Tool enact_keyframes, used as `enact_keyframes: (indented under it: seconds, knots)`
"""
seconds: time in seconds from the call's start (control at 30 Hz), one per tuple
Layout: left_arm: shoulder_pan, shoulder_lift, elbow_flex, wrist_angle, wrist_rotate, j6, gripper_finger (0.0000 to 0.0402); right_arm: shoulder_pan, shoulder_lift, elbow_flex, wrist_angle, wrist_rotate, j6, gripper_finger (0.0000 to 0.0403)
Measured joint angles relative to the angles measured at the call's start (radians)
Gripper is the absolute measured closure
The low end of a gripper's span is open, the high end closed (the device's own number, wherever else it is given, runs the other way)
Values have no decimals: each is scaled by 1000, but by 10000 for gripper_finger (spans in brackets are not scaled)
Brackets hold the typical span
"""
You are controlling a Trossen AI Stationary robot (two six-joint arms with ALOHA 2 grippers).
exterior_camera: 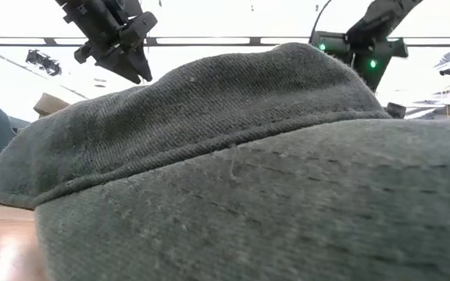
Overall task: Pick & Place hat
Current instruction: Put the top blue cap into the pink bin
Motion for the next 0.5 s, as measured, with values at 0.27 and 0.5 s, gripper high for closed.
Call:
enact_keyframes:
  seconds: [0.27,0.5]
  knots:
    - [0,0,0,0,0,0,241,-3,0,-117,103,-25,36,403]
    - [0,0,0,0,0,0,241,-3,0,-119,105,-24,424,373]
